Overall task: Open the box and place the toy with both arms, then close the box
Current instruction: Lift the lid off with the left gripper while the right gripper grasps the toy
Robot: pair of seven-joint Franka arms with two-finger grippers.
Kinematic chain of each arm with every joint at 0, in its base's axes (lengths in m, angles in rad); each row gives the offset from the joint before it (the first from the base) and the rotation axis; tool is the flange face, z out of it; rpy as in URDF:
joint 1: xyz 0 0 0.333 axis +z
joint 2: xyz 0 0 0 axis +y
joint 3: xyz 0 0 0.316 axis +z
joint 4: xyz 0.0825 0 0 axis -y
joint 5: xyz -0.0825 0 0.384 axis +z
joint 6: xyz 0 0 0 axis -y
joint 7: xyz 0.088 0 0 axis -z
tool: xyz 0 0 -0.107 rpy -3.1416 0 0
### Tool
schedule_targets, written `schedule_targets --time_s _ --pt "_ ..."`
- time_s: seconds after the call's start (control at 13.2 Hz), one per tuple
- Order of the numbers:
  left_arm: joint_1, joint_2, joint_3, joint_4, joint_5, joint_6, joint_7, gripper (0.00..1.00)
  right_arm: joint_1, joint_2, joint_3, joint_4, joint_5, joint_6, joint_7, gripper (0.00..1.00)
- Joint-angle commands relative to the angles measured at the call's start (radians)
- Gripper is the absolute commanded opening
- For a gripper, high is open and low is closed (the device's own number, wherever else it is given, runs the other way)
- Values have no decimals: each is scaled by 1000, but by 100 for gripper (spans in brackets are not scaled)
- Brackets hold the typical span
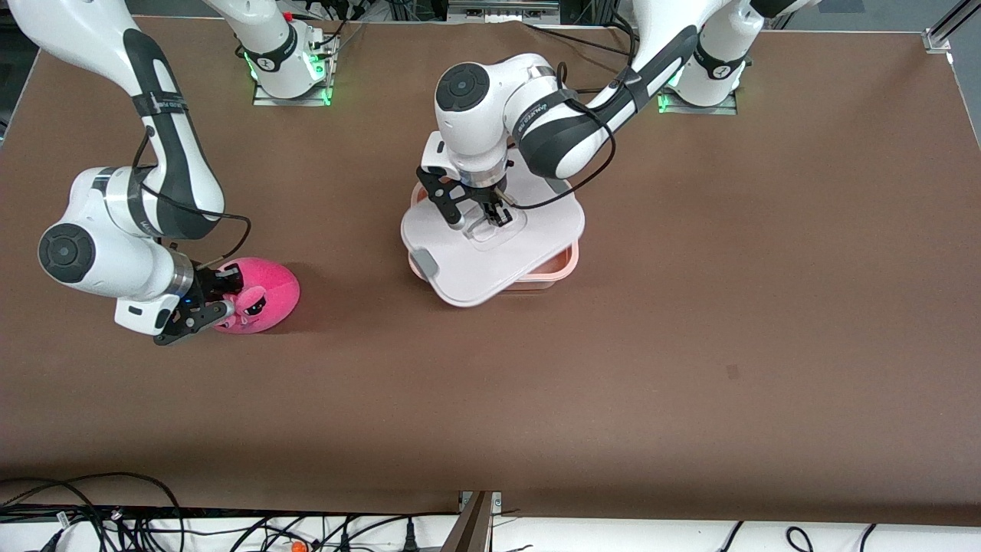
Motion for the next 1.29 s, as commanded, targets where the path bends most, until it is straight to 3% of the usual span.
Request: schedule_targets --time_s 0.0,0.15,0.38,0.61,0.83,1.14,1.21 --pt "-8 -22 -3 19 22 -58 17 0 20 -5 -1 12 8 -1 -22 0" --pt "-3 -43 -6 19 11 -90 22 0 18 -30 10 26 8 -14 -107 0" --pt "21 -75 -8 22 -7 -153 106 0 18 -36 13 122 16 -159 -168 0" --pt "127 -105 -7 64 -105 -176 250 0 20 -42 70 228 8 -317 -186 0" --pt "248 -92 1 143 -208 -248 384 0 22 -44 171 299 -21 -423 -227 0" --pt "418 -92 1 148 -263 -307 533 0 38 -68 413 305 -214 -435 -194 0" --pt "450 -94 0 148 -263 -319 562 0 55 -68 444 305 -257 -434 -168 0"
